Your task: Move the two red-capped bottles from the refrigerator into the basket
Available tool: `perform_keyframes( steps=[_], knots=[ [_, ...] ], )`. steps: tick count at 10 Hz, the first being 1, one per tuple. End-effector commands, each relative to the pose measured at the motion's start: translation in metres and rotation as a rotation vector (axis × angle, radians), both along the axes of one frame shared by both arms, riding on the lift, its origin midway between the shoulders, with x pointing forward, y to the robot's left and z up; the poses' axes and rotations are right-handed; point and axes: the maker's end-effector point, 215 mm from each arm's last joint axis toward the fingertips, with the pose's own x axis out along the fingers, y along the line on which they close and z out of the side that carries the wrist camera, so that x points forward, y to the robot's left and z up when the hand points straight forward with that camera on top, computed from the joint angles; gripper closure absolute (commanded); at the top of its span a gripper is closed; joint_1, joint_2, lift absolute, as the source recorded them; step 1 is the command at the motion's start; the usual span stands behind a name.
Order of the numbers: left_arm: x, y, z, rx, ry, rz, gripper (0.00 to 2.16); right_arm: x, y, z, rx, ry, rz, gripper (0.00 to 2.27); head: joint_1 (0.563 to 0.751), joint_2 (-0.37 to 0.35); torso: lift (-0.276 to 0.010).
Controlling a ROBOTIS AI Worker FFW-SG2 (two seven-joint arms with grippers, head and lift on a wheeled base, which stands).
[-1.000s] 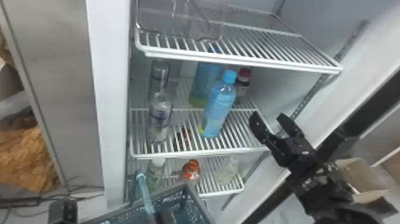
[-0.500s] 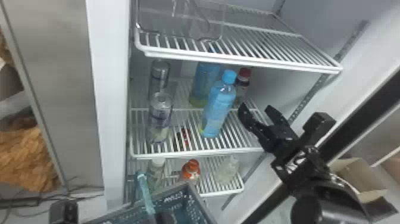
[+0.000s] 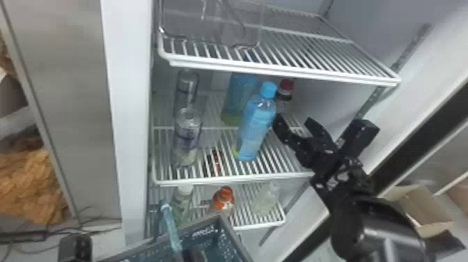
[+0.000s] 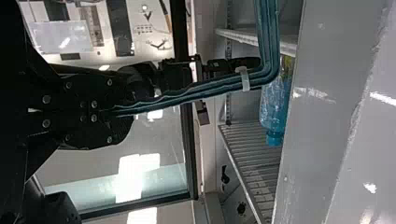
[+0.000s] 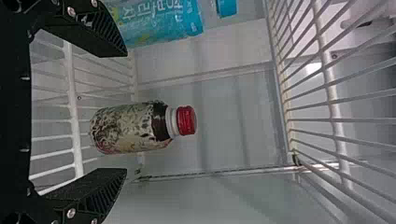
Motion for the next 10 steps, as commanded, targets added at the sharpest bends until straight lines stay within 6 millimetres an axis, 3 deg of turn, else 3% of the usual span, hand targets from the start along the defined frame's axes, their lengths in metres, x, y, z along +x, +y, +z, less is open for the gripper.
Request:
perform_keyframes(
  steps=[1, 10],
  knots=[
    [0.000, 0.000, -0.001, 0.002, 0.000, 0.000, 1.17, 0.010, -0.003, 0.001, -0.005, 0.001, -0.010, 0.13, 0.695, -0.350, 0.000],
    [0.000, 0.001, -0.001, 0.003, 0.001, -0.001, 1.17, 0.063, -0.004, -0.014, -0.002, 0.066, -0.021, 0.13, 0.695, -0.350, 0.000]
  ],
)
